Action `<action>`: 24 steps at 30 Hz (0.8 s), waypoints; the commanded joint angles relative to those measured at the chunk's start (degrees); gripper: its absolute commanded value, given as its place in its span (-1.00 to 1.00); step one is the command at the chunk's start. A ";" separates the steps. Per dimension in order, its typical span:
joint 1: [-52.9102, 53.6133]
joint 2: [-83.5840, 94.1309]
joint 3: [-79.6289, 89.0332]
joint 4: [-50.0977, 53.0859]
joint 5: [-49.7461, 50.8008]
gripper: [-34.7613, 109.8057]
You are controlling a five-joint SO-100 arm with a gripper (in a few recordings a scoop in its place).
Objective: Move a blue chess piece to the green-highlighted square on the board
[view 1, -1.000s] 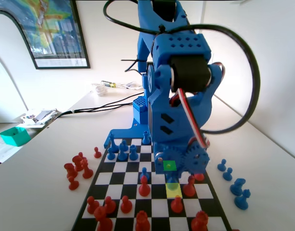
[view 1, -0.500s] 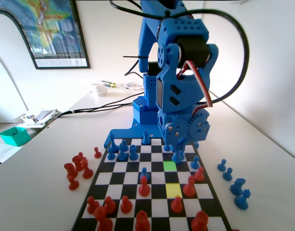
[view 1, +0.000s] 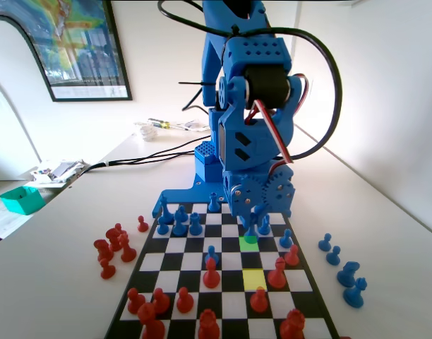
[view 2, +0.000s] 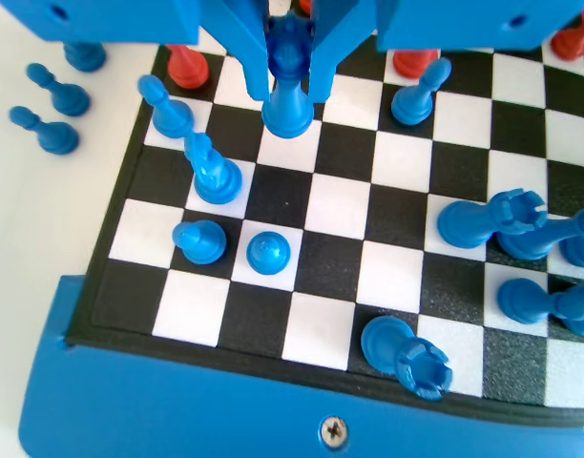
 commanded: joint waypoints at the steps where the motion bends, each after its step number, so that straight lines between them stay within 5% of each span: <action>1: -0.26 0.44 -2.02 0.44 -0.79 -0.51; 24: -0.26 -4.13 -5.89 5.19 -3.96 -0.46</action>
